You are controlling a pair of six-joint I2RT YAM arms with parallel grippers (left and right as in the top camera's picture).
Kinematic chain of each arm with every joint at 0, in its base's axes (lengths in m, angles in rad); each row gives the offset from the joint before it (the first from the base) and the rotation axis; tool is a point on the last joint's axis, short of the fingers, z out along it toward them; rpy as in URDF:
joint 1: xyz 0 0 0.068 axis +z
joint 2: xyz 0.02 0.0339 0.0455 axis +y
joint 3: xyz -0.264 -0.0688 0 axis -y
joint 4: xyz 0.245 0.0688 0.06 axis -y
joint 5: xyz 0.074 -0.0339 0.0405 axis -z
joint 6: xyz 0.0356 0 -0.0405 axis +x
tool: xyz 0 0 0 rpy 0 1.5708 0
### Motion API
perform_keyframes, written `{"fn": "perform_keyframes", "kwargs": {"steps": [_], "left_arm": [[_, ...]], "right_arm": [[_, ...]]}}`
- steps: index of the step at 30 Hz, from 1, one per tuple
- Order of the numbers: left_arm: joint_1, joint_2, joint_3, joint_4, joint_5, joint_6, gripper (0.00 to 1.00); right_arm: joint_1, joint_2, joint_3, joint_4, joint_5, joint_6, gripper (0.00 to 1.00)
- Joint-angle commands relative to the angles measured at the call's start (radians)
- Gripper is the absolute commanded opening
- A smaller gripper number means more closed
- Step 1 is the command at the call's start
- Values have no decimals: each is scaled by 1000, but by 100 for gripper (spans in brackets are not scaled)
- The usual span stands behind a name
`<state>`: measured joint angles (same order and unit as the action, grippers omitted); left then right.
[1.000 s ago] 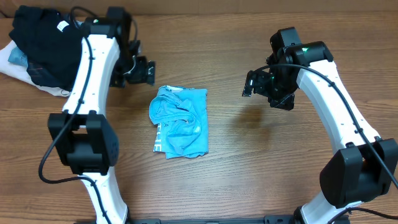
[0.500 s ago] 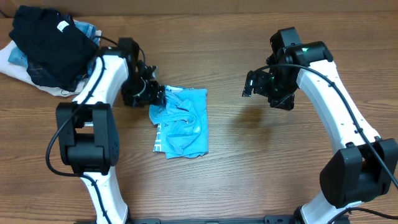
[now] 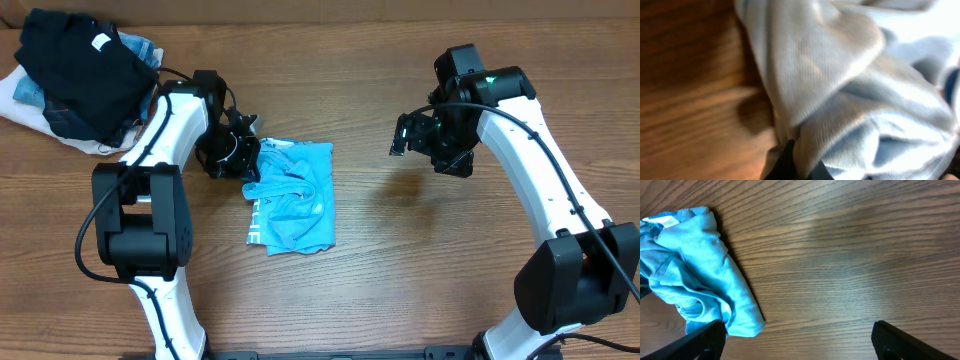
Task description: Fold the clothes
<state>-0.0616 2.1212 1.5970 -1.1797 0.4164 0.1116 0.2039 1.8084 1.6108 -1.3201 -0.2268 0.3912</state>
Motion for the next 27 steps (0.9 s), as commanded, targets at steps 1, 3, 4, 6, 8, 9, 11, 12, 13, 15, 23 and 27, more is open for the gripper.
{"fn": "perform_keyframes", "kwargs": {"steps": [1, 3, 4, 6, 8, 9, 11, 12, 13, 15, 23, 27], "left_arm": [[-4, 1, 101, -70, 108, -3, 4], [-11, 1, 146, -107, 117, -4, 4], [-18, 1, 173, -129, 118, -6, 4], [-32, 1, 220, -161, 129, -12, 4], [-49, 1, 261, -175, 132, -40, 4], [-58, 1, 272, -174, 132, -56, 4], [-79, 1, 287, -159, 131, -97, 6], [-89, 1, 287, -148, 132, -113, 6], [-102, 1, 286, -134, 131, -131, 7], [-125, 1, 283, -111, 131, -160, 8], [-240, 1, 283, 47, 92, -348, 9], [-282, 1, 283, 119, 24, -410, 17]], "right_arm": [[4, -2, -2, 5, 10, -6, 97], [4, -2, -2, 5, 10, -6, 97], [4, -2, -2, 5, 10, -6, 97], [4, -2, -2, 5, 10, -6, 97], [4, -2, -2, 6, 10, -5, 97], [4, -2, -2, 6, 10, -5, 97], [4, -2, -2, 6, 10, -5, 97], [4, -2, -2, 6, 9, -5, 97], [4, -2, -2, 6, 9, -5, 97], [4, -2, -2, 5, 10, -5, 97], [4, -2, -2, 5, 9, -5, 97], [4, -2, -2, 2, 9, -6, 97]]}}
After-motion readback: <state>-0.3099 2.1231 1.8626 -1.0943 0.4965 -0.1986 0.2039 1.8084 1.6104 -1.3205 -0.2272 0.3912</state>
